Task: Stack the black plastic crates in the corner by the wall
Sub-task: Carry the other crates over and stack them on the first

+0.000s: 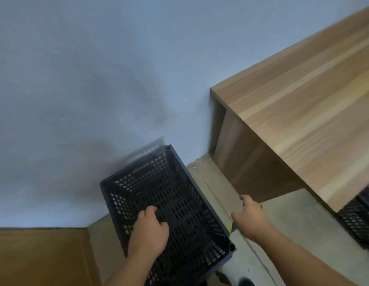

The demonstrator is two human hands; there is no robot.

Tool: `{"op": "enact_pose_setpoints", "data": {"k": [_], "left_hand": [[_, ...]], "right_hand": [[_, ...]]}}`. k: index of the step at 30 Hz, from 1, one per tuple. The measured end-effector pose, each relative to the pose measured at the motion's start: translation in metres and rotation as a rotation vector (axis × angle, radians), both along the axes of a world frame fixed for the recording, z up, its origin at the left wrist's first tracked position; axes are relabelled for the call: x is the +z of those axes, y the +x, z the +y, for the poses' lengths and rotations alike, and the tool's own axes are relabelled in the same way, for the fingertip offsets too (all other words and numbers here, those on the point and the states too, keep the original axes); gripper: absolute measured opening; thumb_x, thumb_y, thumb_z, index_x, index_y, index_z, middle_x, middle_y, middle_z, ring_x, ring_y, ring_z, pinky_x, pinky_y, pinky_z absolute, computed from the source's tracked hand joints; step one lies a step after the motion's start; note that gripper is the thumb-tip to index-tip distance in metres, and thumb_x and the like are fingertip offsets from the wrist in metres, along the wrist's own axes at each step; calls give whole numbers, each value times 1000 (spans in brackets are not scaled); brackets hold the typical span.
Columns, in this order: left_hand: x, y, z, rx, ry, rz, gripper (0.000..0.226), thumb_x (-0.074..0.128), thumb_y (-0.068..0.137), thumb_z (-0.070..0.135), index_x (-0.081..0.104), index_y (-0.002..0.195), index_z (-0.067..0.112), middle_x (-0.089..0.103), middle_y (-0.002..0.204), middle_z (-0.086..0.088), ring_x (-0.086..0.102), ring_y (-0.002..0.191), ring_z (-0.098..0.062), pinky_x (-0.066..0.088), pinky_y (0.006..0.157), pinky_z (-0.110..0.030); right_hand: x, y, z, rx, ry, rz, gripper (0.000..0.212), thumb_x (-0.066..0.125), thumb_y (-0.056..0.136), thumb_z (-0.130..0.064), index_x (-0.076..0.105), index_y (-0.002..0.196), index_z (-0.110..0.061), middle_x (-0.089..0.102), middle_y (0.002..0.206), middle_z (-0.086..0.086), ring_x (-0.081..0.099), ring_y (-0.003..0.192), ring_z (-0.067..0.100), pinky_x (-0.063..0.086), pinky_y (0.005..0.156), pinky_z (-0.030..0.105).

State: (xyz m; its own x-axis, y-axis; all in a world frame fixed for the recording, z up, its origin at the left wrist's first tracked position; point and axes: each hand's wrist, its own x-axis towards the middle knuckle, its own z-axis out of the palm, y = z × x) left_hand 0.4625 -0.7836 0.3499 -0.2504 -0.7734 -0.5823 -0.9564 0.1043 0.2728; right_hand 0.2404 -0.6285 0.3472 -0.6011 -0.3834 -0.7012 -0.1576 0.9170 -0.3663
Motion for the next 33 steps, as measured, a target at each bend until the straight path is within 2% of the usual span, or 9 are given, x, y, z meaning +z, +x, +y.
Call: {"op": "enact_pose_setpoints", "data": {"k": [2,6,8,10,13,17,23,27,33], "left_hand": [[15,-29,19,-79,-7,29,49,51,102,34,43,150,27,48,142,0,61,111,-19,58,92,-40],[39,-81,67,-246,-17,73,53,52,103,34,42,154,26,47,147,1,58,122,-20,57,96,-41],[51,-106,95,-334,-32,97,54,52,103,34,41,155,27,47,148,1,56,126,-21,56,98,-42],[62,-129,126,-419,-48,126,55,51,102,33,40,156,26,47,148,0,55,126,-22,55,98,-43],[78,-165,173,-510,-60,147,54,50,102,29,40,155,23,46,149,-1,56,123,-22,56,96,-42],[103,-216,240,-625,-77,175,54,52,104,29,39,156,22,47,149,-2,56,122,-20,52,93,-35],[133,-284,336,-768,-55,227,51,53,102,28,44,151,21,50,143,-4,61,107,-19,56,90,-37],[144,-324,392,-859,-46,232,51,53,100,26,46,150,21,51,144,-3,59,120,-23,54,96,-40],[138,-386,455,-998,10,223,56,55,99,28,42,154,22,46,154,-4,60,126,-26,54,102,-46]], "right_hand": [[8,-3,29,-52,-10,-23,69,56,91,-31,34,155,-16,47,150,17,64,109,32,52,81,35],[31,-15,86,-157,-72,-33,56,58,90,-32,47,142,-14,57,138,13,63,111,30,53,88,37],[46,-25,114,-197,-92,-10,58,59,93,-32,45,147,-17,56,143,11,61,118,29,49,90,33],[60,-37,144,-228,-103,14,60,58,95,-32,41,151,-18,53,147,10,56,127,28,47,100,34],[77,-57,196,-289,-117,49,54,57,96,-28,46,147,-14,54,144,12,54,130,29,44,103,33],[93,-86,273,-397,-137,72,60,56,95,-29,41,151,-14,49,149,13,50,134,31,42,108,35],[117,-122,385,-564,-150,141,63,53,92,-30,40,151,-15,49,148,13,51,132,34,45,108,40],[130,-143,447,-694,-133,163,63,52,92,-32,38,152,-18,48,147,14,54,126,36,48,105,41],[131,-172,520,-884,-91,184,59,53,93,-28,40,150,-17,48,146,14,52,129,37,45,106,41]]}}
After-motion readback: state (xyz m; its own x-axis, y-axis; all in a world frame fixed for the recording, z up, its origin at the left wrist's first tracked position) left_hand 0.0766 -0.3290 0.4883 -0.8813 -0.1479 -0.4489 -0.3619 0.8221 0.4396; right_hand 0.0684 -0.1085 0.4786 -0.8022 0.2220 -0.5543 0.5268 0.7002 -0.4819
